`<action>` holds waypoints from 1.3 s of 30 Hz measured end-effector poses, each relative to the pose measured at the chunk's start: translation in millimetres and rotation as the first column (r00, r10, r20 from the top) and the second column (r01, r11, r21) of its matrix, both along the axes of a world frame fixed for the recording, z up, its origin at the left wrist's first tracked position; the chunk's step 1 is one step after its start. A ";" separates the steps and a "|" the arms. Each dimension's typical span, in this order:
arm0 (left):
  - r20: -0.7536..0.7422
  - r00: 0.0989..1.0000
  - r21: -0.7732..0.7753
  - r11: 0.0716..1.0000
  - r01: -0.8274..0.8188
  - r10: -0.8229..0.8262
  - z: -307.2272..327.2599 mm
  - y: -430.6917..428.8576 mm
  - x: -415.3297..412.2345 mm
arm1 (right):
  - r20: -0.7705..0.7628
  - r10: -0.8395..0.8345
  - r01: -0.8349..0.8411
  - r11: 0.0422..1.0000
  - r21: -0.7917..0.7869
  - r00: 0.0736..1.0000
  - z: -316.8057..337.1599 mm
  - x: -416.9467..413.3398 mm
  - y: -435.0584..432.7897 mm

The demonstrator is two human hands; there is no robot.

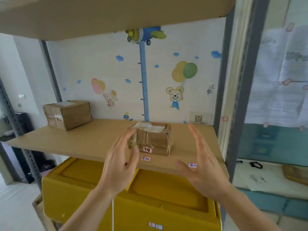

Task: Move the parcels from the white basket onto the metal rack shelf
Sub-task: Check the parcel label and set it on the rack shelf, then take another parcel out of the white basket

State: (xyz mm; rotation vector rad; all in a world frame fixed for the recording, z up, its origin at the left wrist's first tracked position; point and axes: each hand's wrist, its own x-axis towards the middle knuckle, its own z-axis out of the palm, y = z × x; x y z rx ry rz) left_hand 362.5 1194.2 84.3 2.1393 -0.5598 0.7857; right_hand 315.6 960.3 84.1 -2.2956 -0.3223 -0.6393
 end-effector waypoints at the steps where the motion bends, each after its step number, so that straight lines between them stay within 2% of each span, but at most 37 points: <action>1: 0.006 0.997 0.020 0.997 0.071 -0.071 4.1 -10.7 -13.4 | 0.007 -0.002 0.002 1.000 0.020 1.000 1.3 -15.5 -7.5; 5: 0.021 0.953 0.075 0.951 0.301 -0.304 24.2 -73.8 -62.0 | -0.004 -0.032 0.032 0.998 0.052 0.999 10.1 -77.8 -50.7; 9: 0.061 0.892 0.118 0.891 0.439 -0.447 52.0 -152.7 -94.7 | 0.025 -0.191 0.191 0.982 -0.001 0.981 27.8 -137.9 -120.2; 12: 0.095 0.827 0.126 0.831 0.542 -0.554 69.4 -223.6 -123.6 | 0.117 -0.318 0.320 0.947 -0.001 0.941 46.0 -191.8 -184.0; 18: 0.158 0.637 0.144 0.656 0.741 -0.755 81.1 -402.5 -209.6 | 0.197 -0.536 0.543 0.840 0.021 0.821 64.5 -317.0 -316.4; 22: 0.179 0.473 0.147 0.498 0.854 -0.863 66.9 -528.9 -276.7 | 0.201 -0.639 0.653 0.757 -0.007 0.743 56.4 -406.0 -413.6; 25: 0.173 0.370 0.132 0.393 0.910 -0.913 53.4 -623.6 -326.5 | 0.177 -0.722 0.737 0.676 -0.030 0.669 49.3 -474.0 -485.4; 29: 0.092 0.300 0.046 0.305 0.951 -0.949 34.3 -724.9 -387.5 | 0.168 -0.794 0.809 0.586 -0.043 0.584 41.6 -543.5 -565.6; 34: 0.031 0.241 -0.016 0.240 0.971 -0.970 27.3 -817.7 -426.4 | 0.146 -0.836 0.849 0.525 -0.061 0.528 34.9 -577.0 -653.0; 39: -0.021 0.235 -0.025 0.236 0.972 -0.972 11.5 -920.0 -422.0 | 0.119 -0.850 0.857 0.513 -0.040 0.514 17.1 -569.1 -739.5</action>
